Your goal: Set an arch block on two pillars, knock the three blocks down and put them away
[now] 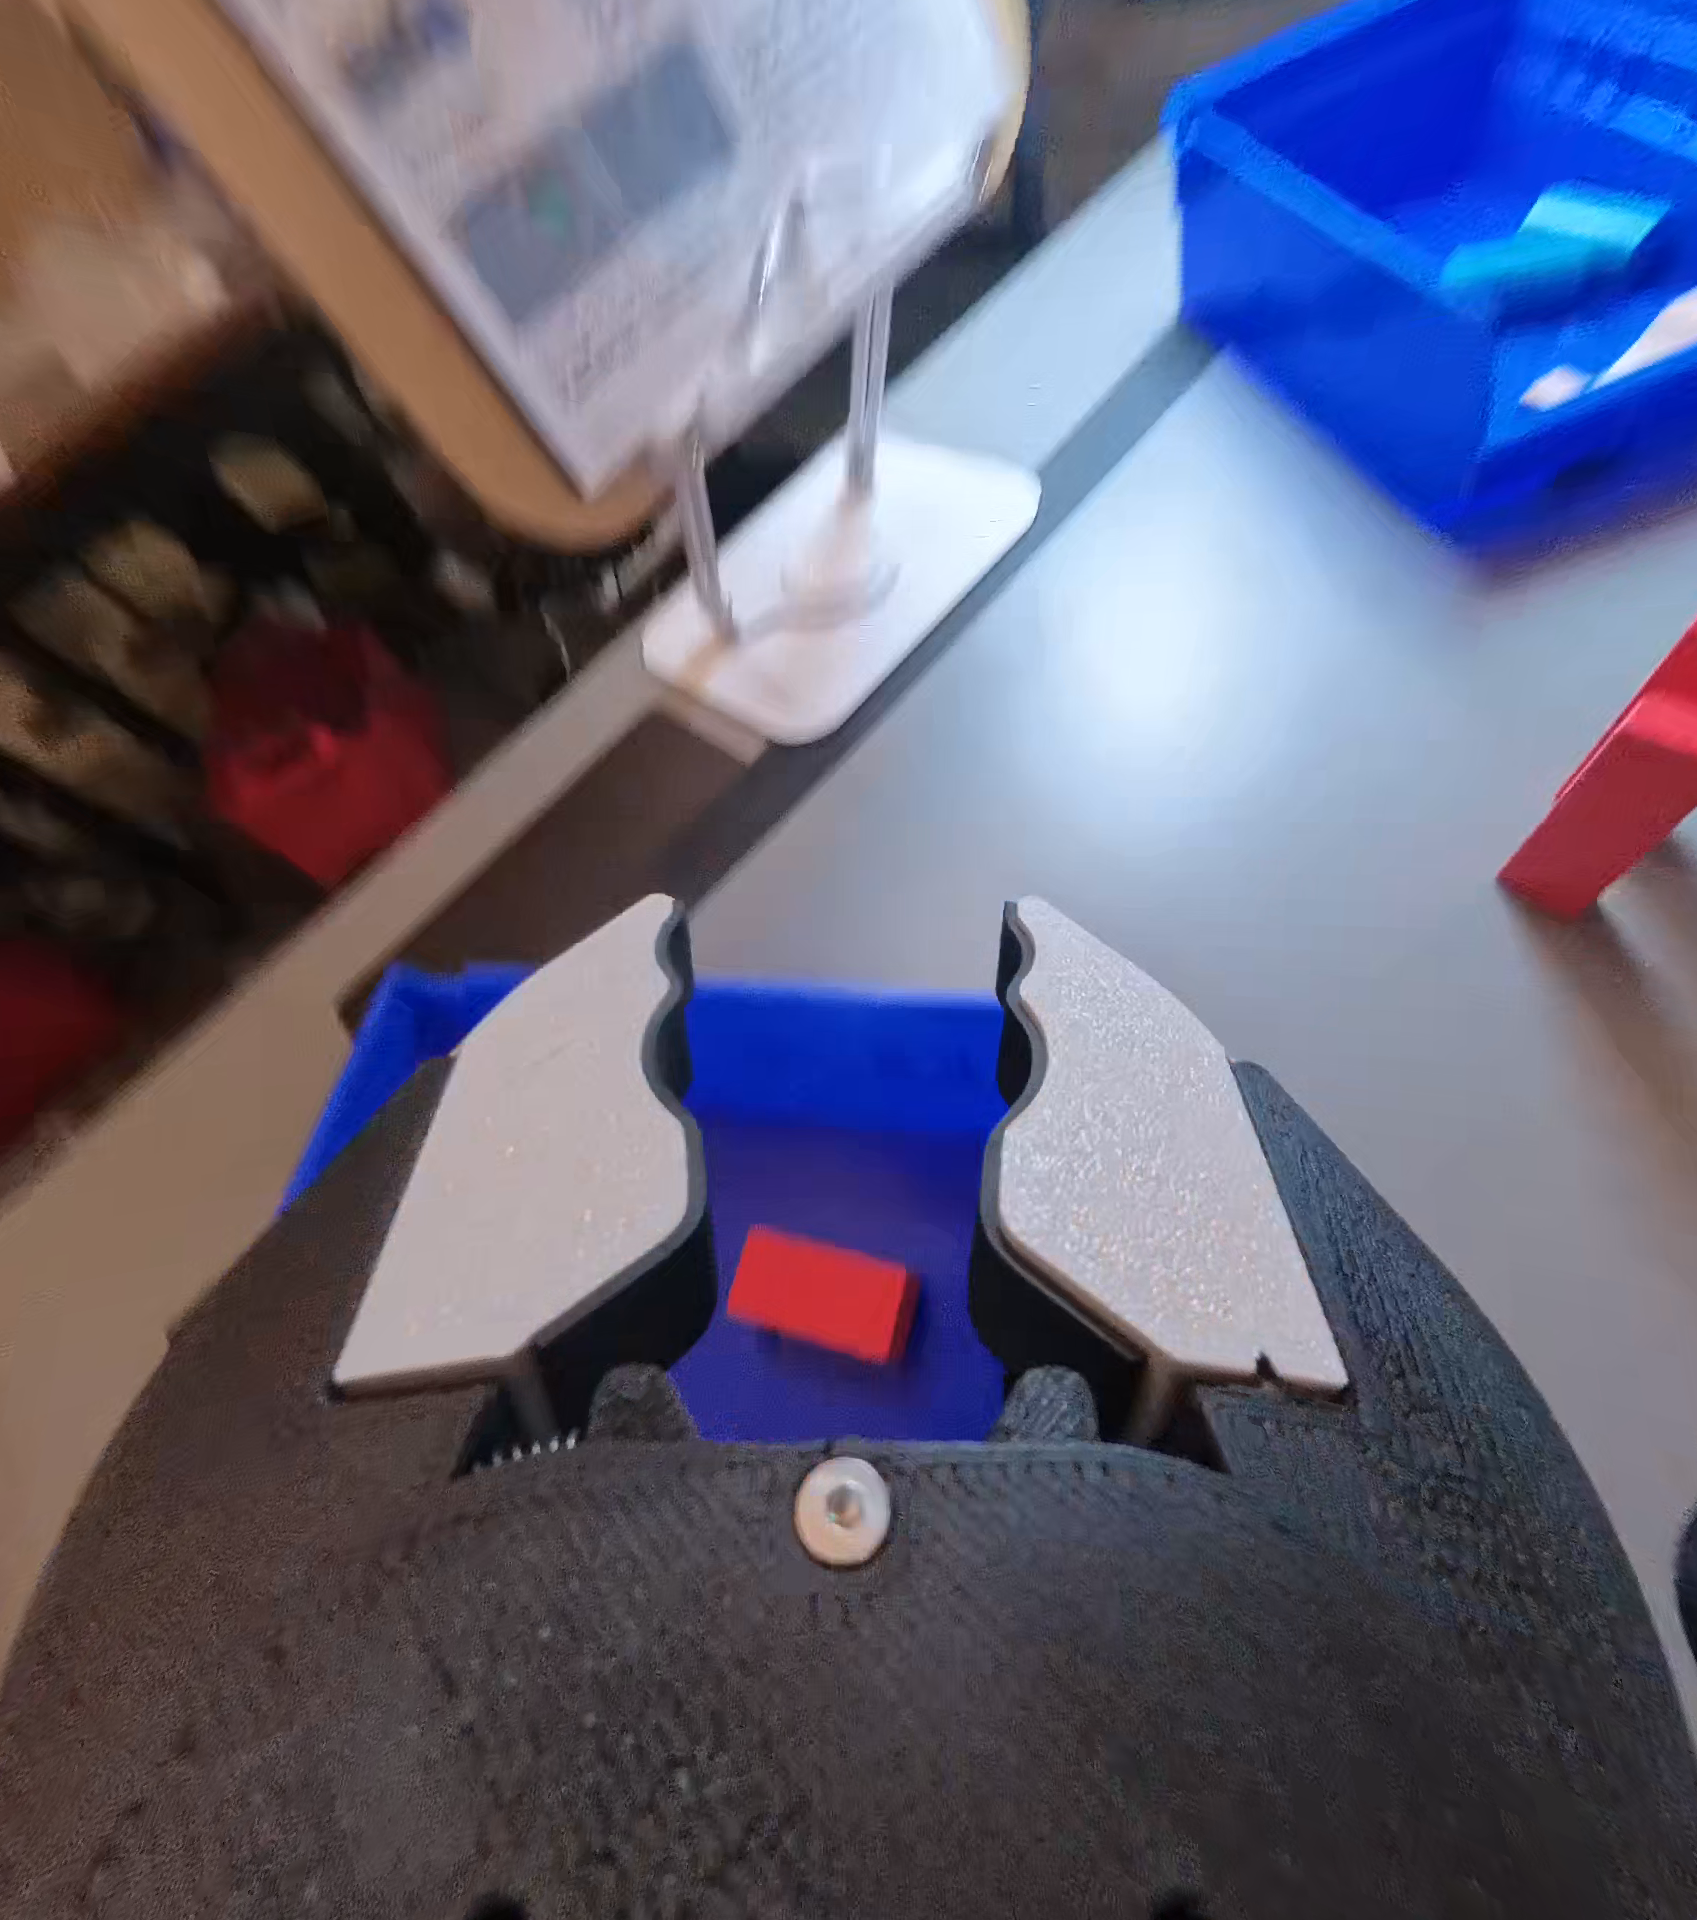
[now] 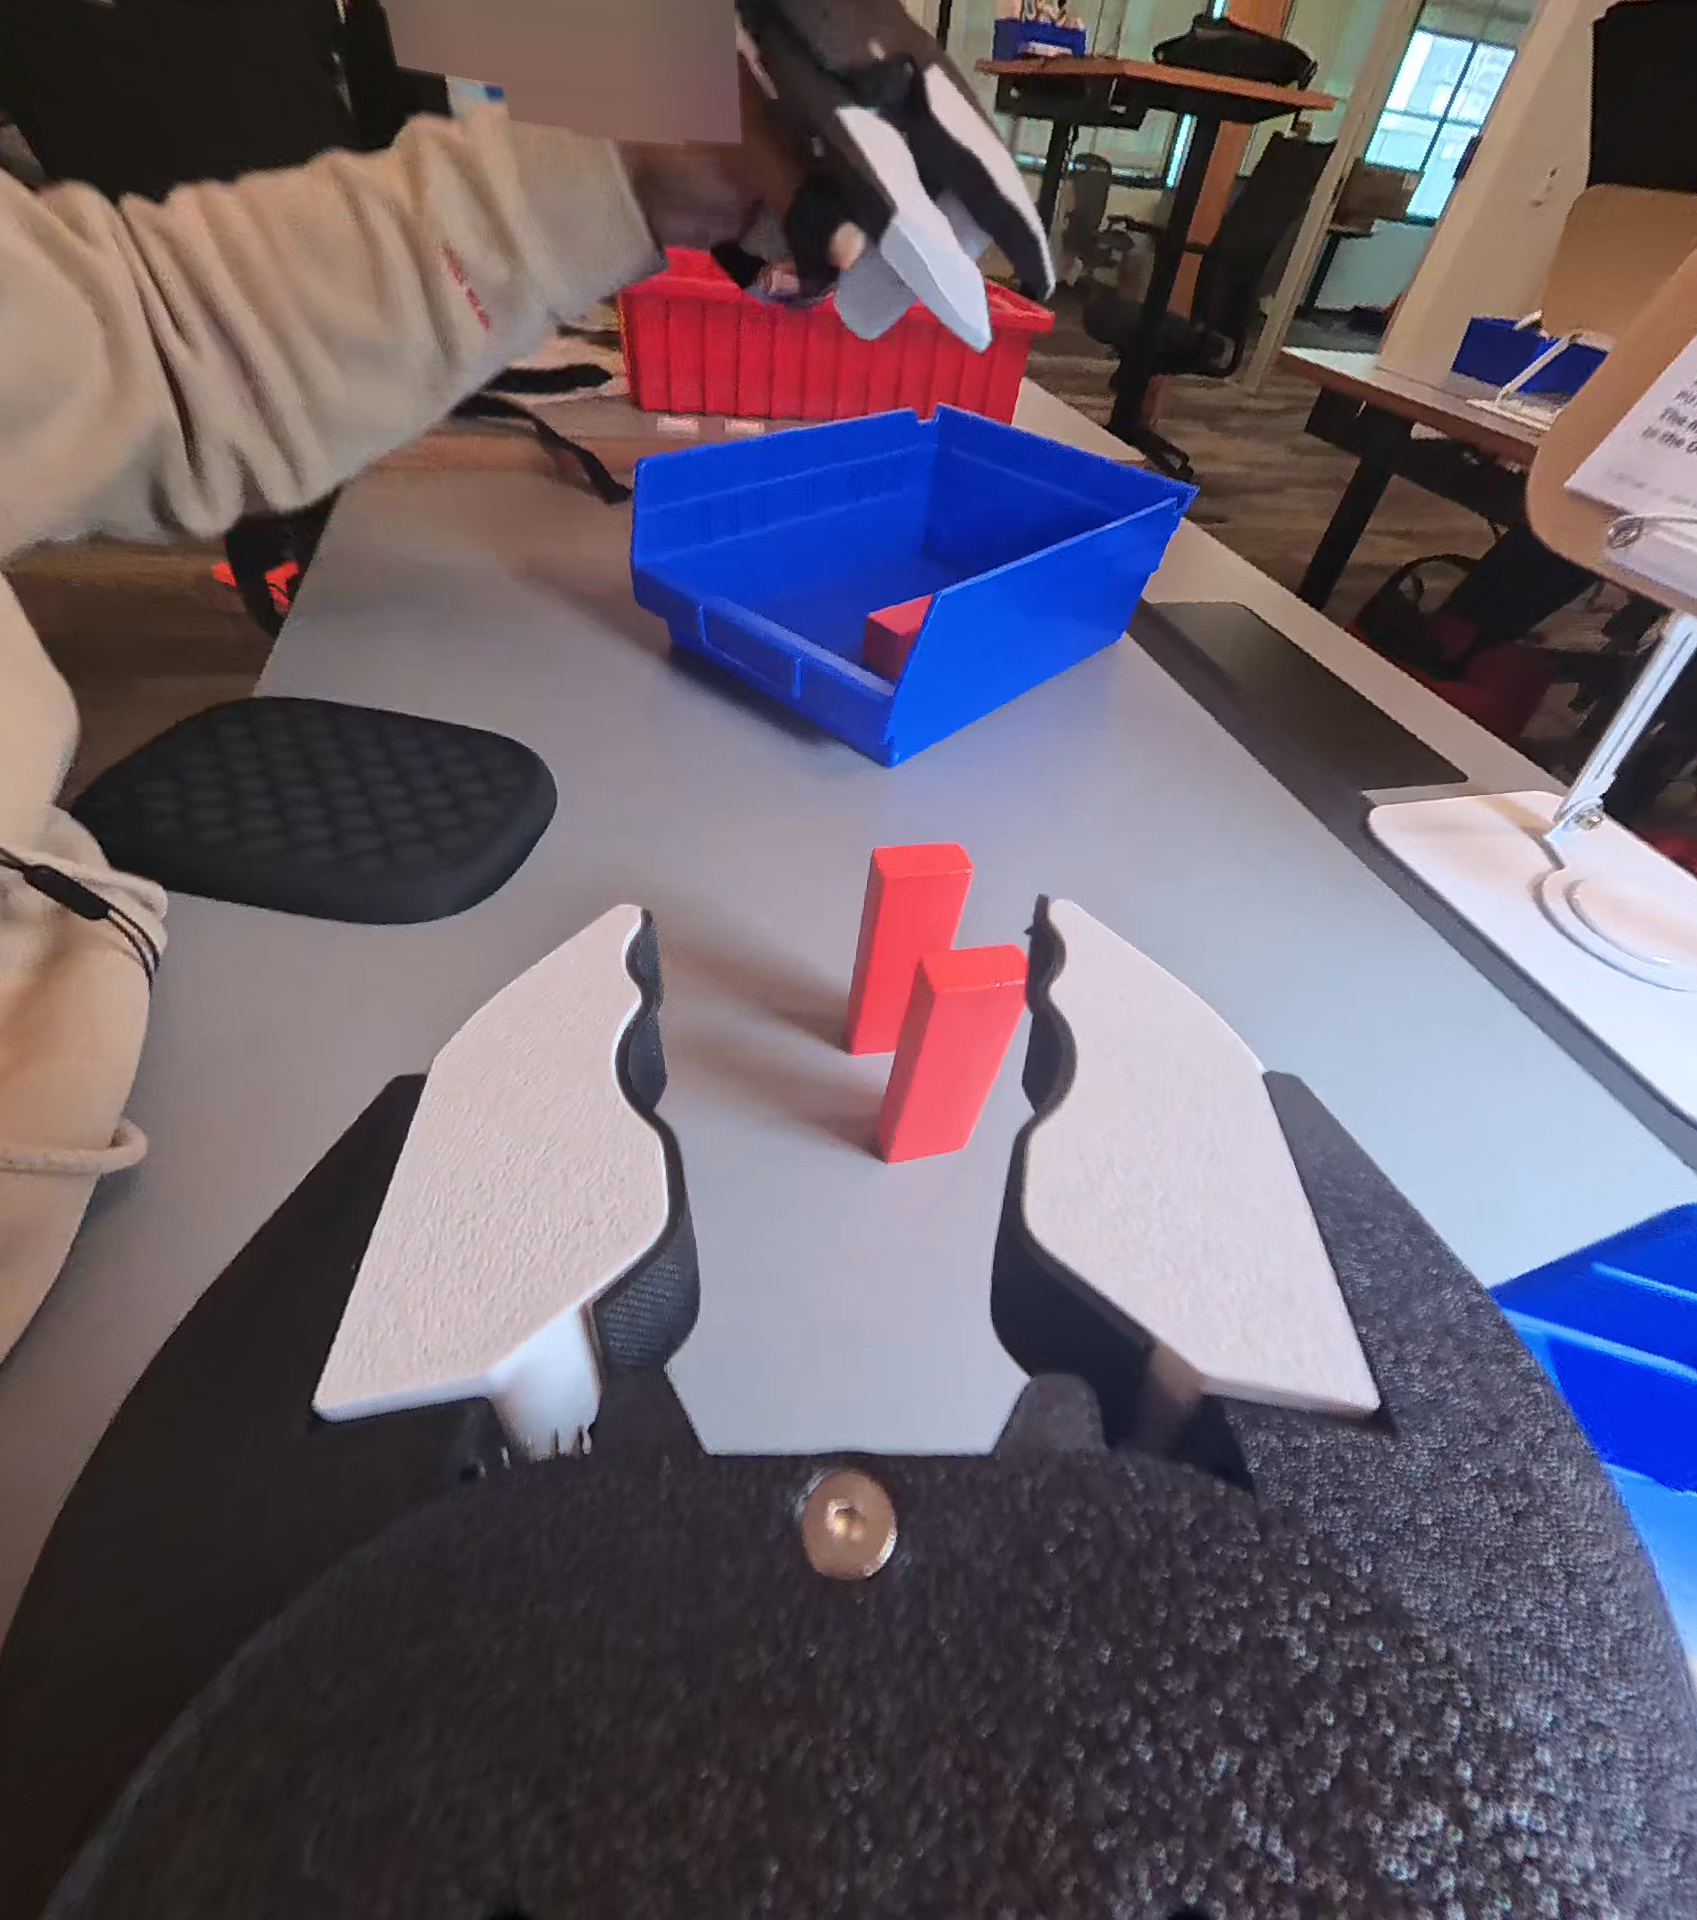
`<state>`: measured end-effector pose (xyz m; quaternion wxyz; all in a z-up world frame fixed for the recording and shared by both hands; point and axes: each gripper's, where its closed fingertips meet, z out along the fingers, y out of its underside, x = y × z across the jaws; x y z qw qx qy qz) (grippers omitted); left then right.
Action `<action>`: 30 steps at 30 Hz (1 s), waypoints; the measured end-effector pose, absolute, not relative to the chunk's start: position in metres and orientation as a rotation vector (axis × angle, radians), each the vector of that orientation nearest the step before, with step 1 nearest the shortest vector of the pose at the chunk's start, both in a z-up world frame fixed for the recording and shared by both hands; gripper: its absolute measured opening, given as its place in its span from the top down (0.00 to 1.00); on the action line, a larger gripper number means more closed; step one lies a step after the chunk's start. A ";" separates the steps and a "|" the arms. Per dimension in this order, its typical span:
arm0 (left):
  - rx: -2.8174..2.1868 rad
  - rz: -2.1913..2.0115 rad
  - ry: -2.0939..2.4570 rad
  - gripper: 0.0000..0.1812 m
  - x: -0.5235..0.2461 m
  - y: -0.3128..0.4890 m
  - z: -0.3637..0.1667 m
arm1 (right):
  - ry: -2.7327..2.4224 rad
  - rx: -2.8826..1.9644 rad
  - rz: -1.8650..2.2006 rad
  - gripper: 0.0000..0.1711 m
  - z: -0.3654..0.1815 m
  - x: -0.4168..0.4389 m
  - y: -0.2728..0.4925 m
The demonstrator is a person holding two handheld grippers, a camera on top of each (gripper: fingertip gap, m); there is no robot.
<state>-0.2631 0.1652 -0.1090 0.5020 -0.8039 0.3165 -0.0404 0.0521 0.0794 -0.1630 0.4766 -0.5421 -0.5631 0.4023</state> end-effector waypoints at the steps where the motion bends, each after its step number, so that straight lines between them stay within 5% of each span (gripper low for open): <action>1: -2.066 -0.123 0.746 0.68 -0.282 0.168 -0.126 | -1.381 -1.327 0.979 0.61 -0.166 0.052 0.078; 11: -2.663 0.092 1.239 0.44 -0.338 0.135 -0.293 | -1.416 -1.363 0.944 0.63 -0.183 0.053 0.081; 17: -2.606 0.261 1.290 0.67 -0.346 0.158 -0.303 | -1.417 -1.384 0.944 0.64 -0.189 0.053 0.082; 23: -2.492 0.260 1.278 0.78 -0.339 0.165 -0.291 | -1.415 -1.399 0.946 0.64 -0.193 0.052 0.084; 30: -2.152 0.249 1.213 0.78 -0.305 0.164 -0.226 | -1.411 -1.398 0.963 0.65 -0.192 0.048 0.080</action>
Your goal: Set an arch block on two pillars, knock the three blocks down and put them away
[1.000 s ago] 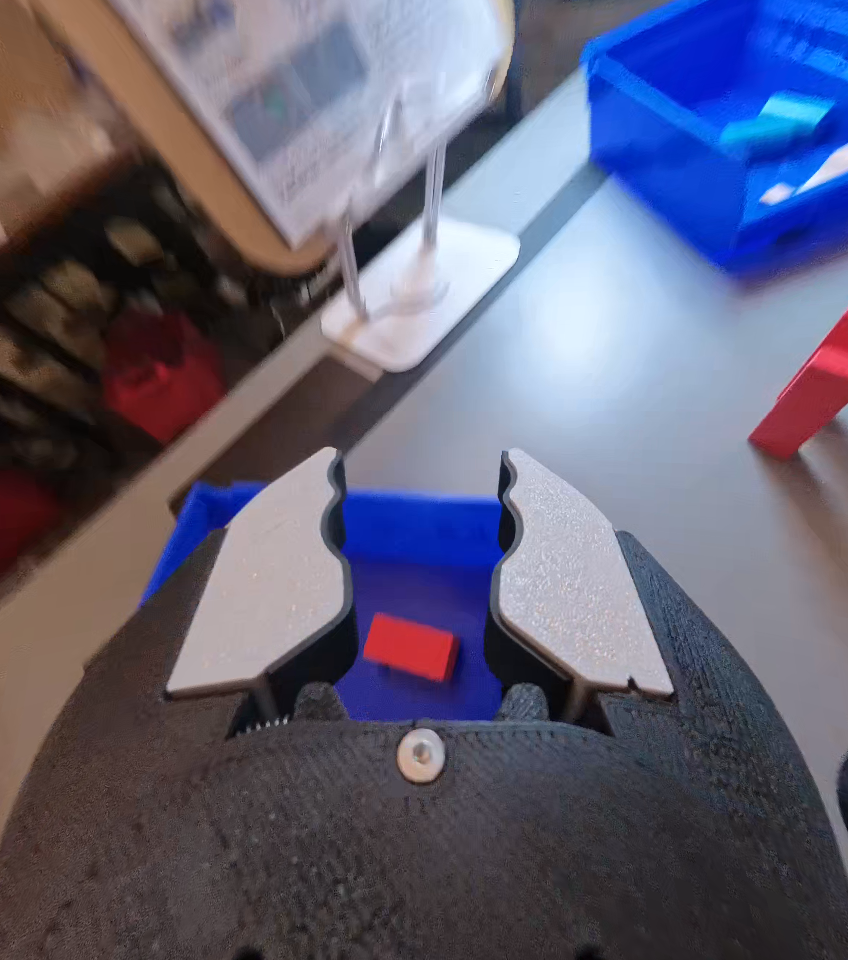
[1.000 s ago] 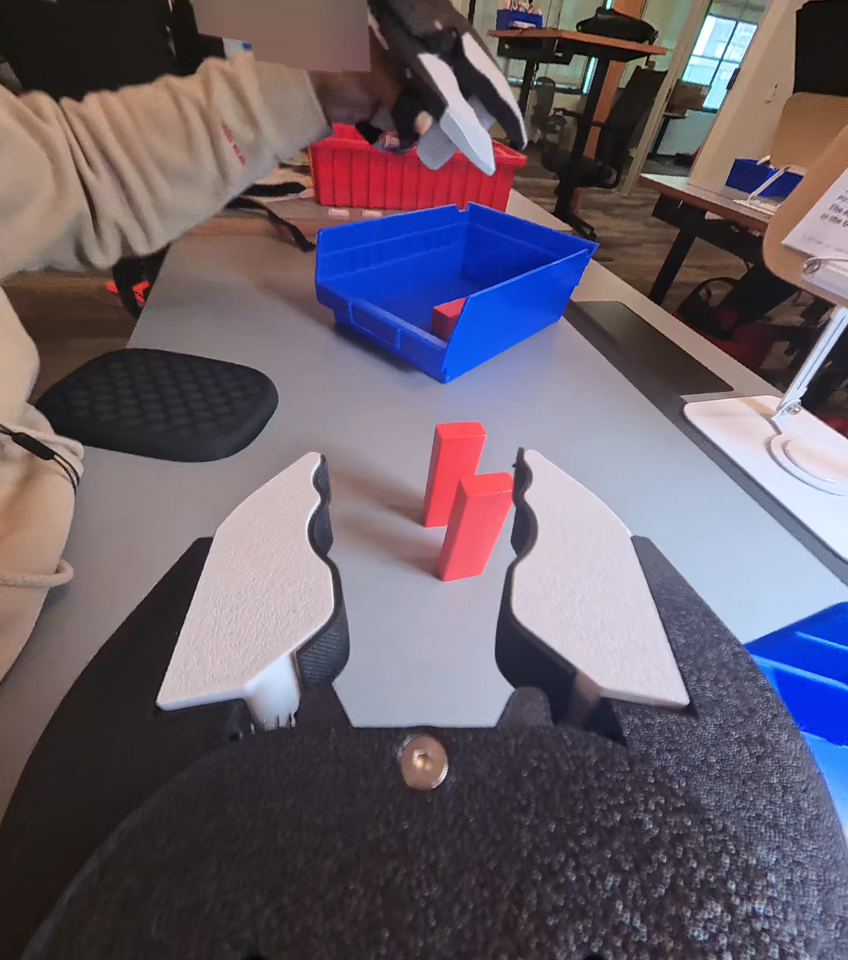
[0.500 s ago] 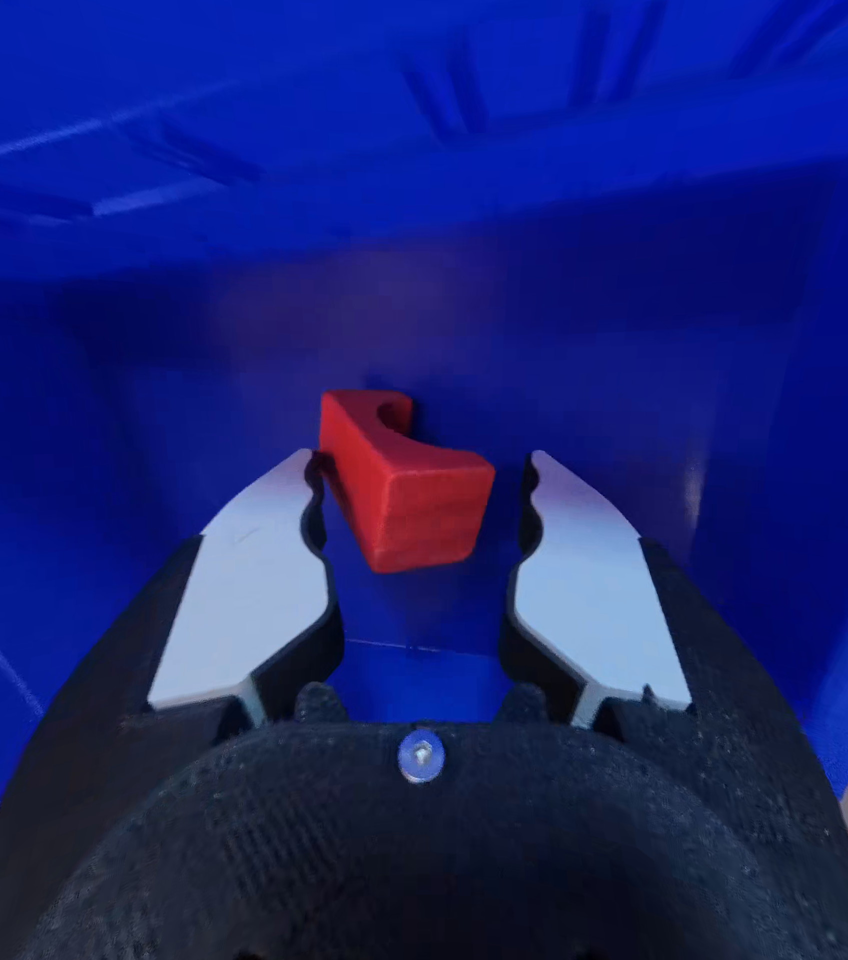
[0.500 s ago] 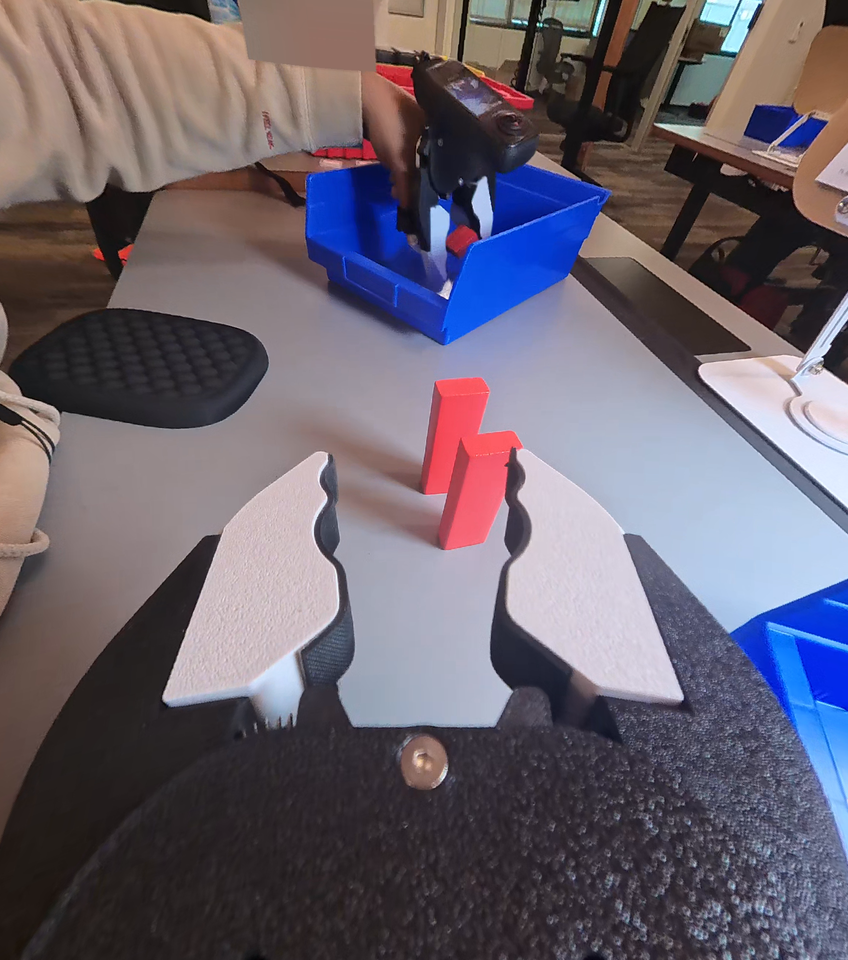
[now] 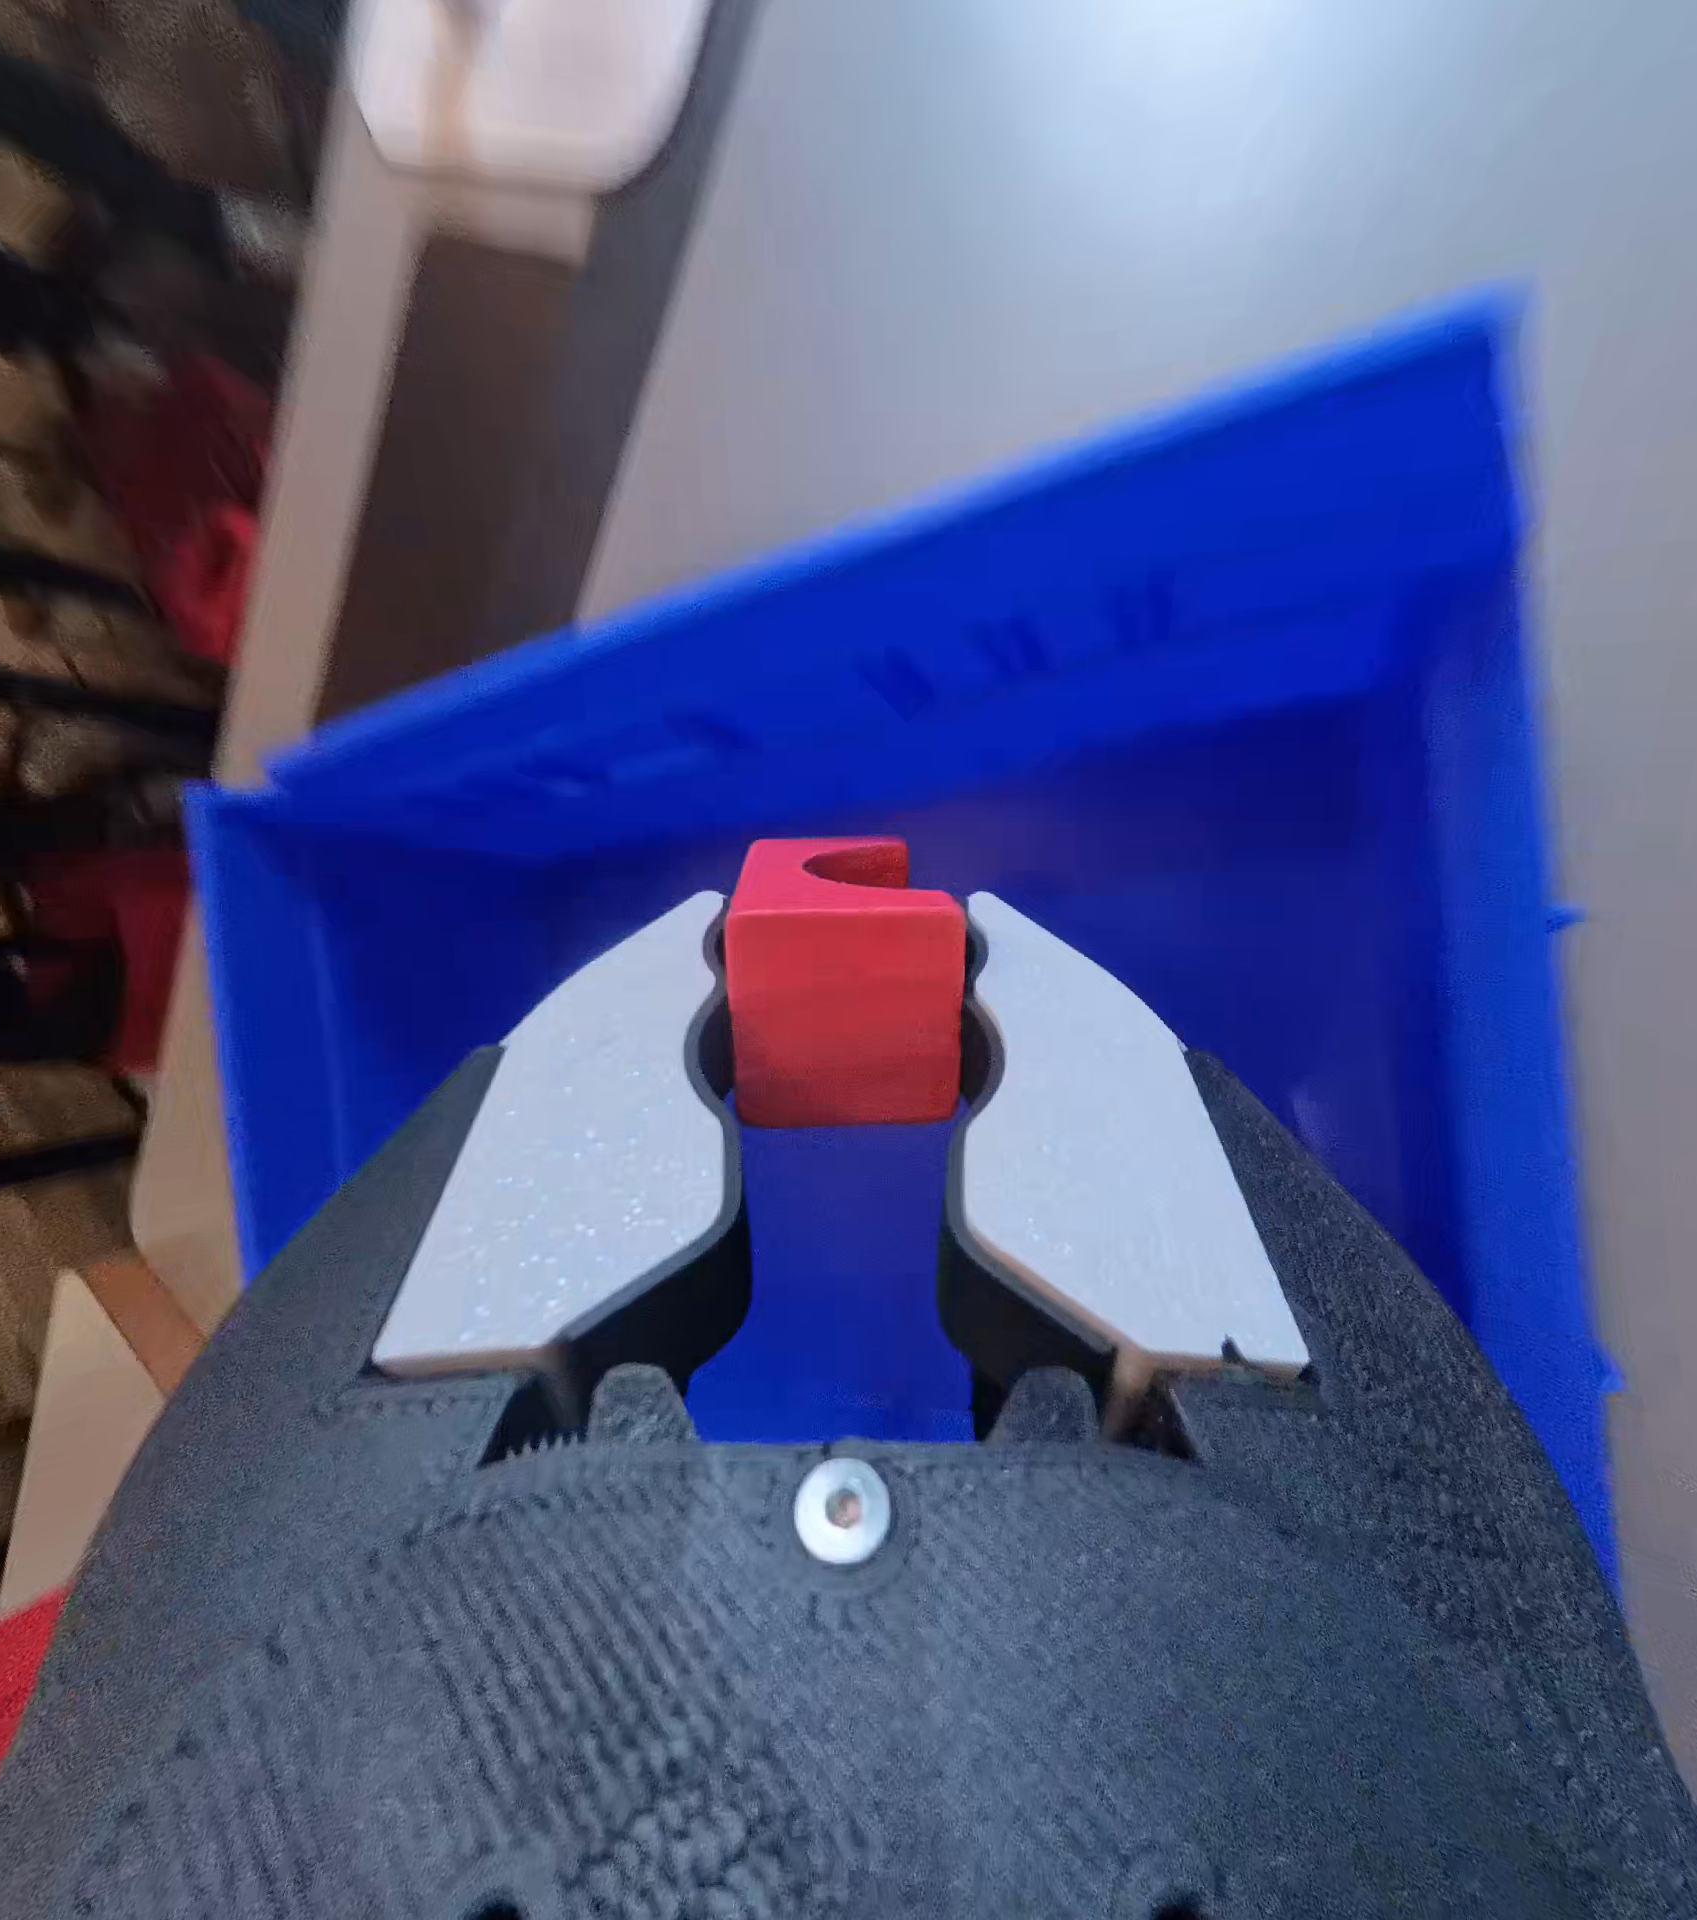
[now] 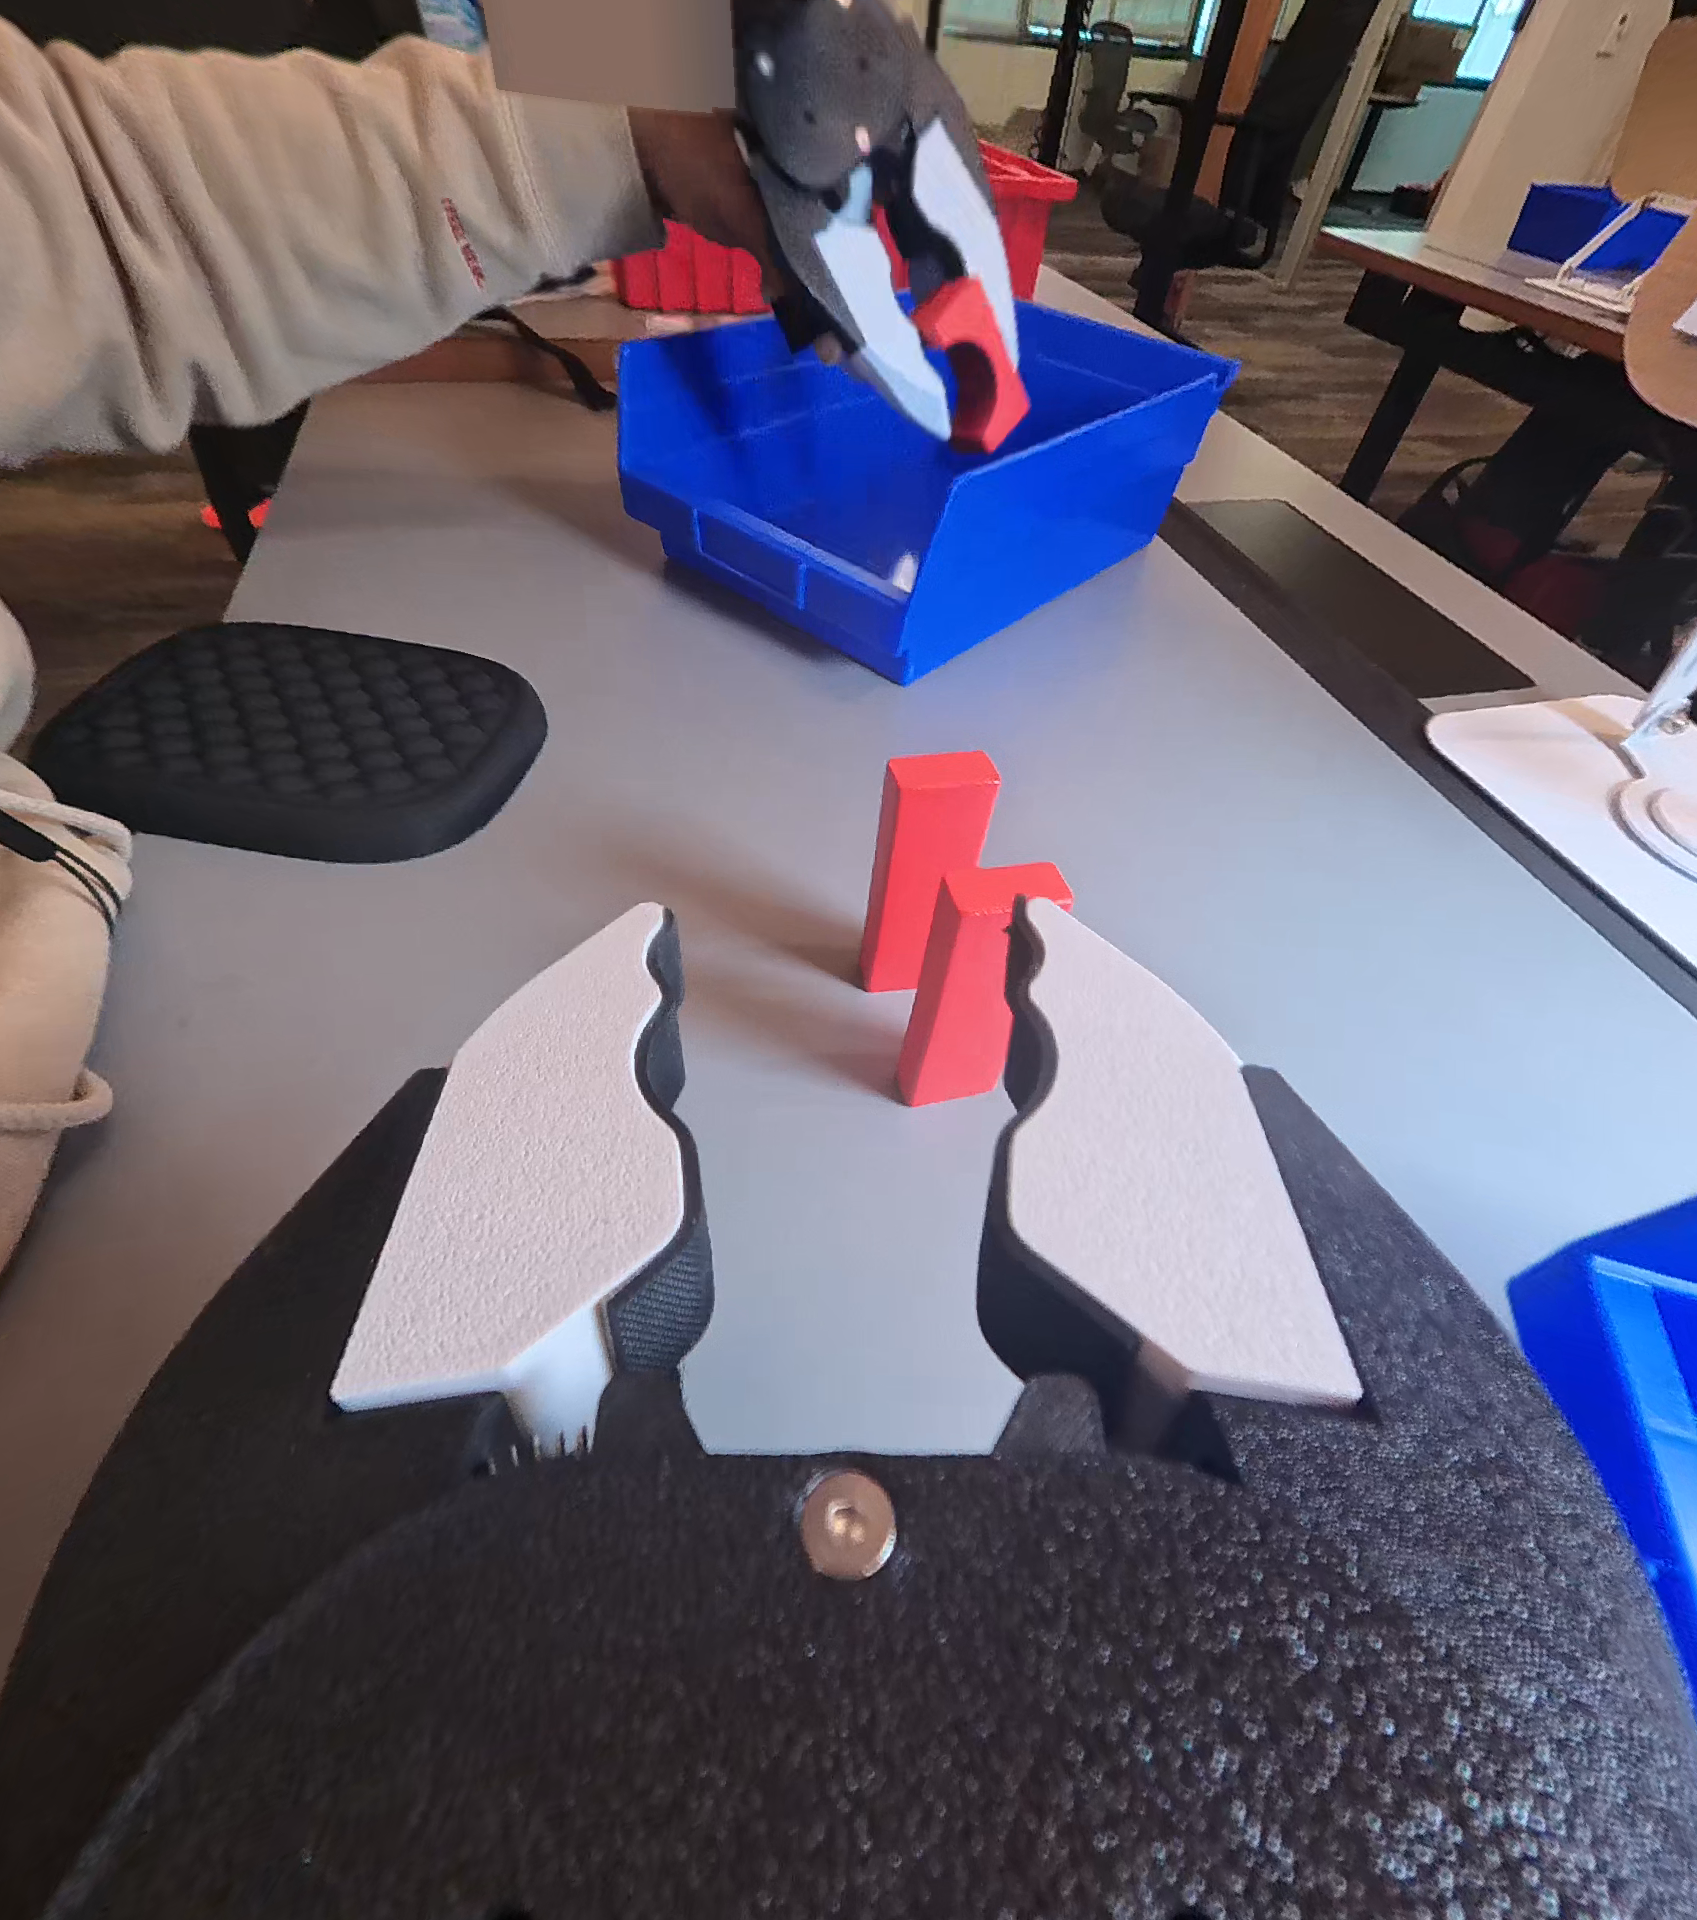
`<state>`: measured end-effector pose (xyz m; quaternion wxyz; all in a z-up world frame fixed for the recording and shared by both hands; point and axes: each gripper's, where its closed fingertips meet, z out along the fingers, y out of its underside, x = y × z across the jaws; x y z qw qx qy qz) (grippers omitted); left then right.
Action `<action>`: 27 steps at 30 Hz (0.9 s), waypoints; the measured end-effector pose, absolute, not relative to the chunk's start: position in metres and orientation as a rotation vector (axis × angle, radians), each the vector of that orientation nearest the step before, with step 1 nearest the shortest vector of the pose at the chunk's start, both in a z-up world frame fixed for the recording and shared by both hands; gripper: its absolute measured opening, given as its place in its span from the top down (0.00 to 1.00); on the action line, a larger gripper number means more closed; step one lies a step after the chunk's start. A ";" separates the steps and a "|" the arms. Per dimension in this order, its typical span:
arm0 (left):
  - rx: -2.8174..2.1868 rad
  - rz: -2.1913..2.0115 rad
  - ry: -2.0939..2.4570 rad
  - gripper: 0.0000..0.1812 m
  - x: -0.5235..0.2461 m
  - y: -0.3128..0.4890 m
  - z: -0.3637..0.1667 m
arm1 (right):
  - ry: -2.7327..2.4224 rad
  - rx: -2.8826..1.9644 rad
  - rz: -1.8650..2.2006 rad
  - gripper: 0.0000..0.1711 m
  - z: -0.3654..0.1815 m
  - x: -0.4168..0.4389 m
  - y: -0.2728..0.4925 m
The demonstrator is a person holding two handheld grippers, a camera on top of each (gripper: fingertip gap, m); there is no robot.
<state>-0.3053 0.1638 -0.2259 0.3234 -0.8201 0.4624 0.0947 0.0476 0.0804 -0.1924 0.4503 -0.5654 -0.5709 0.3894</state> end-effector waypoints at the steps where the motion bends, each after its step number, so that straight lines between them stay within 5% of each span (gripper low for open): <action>1: -2.044 0.196 1.210 0.78 -0.287 0.159 -0.206 | -1.413 -1.397 0.982 0.65 -0.191 0.046 0.078; 5: -1.609 -0.014 1.280 0.78 -0.193 0.110 -0.151 | -1.480 -1.371 1.057 0.64 -0.179 0.038 0.059; 13: -1.085 -0.298 1.487 0.78 -0.030 0.000 -0.162 | -1.979 -1.258 1.081 0.65 -0.145 0.003 -0.002; 19: -0.852 -0.199 1.509 0.78 0.006 -0.021 -0.152 | -2.252 -1.362 1.241 0.63 -0.152 -0.013 -0.027; 23: -0.779 -0.117 1.505 0.78 0.007 -0.021 -0.150 | -2.305 -1.412 1.349 0.79 -0.157 -0.018 -0.036; 27: -0.819 -0.124 1.366 0.72 -0.007 -0.010 -0.142 | -2.210 -1.473 1.390 0.79 -0.159 -0.022 -0.025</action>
